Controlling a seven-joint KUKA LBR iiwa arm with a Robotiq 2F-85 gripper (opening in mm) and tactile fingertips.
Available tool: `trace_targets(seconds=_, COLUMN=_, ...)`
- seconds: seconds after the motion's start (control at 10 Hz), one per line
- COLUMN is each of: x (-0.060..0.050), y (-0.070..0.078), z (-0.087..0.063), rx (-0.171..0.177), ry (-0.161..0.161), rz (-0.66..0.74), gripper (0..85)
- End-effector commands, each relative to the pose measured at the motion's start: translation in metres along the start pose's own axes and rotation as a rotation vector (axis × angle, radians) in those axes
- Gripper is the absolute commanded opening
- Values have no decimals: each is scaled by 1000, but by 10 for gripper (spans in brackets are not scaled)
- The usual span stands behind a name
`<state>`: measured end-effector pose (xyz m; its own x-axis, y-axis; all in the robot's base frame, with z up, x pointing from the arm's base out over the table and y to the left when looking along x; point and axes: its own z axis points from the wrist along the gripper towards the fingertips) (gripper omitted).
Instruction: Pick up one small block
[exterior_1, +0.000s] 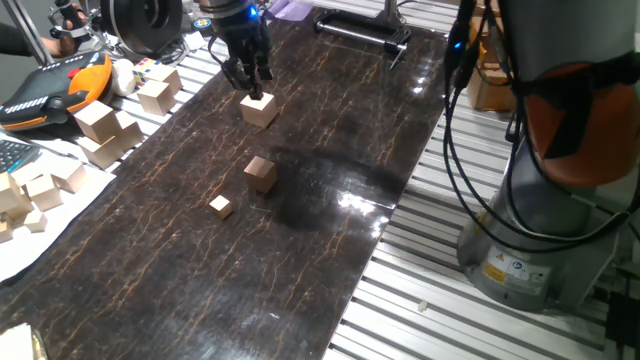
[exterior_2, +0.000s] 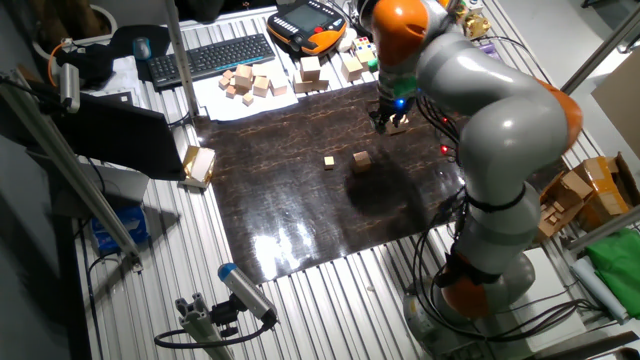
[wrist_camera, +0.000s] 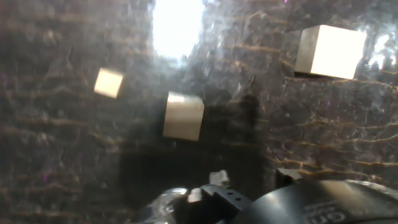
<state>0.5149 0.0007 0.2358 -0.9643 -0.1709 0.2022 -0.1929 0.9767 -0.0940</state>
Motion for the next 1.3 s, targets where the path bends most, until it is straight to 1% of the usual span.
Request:
trace_targets(seconds=0.0, x=0, y=0, z=0, rx=0, ry=67, rz=-7, gripper=10)
trace_targets(seconds=1.2, x=0, y=0, z=0, rx=0, ry=67, rz=-19, gripper=10)
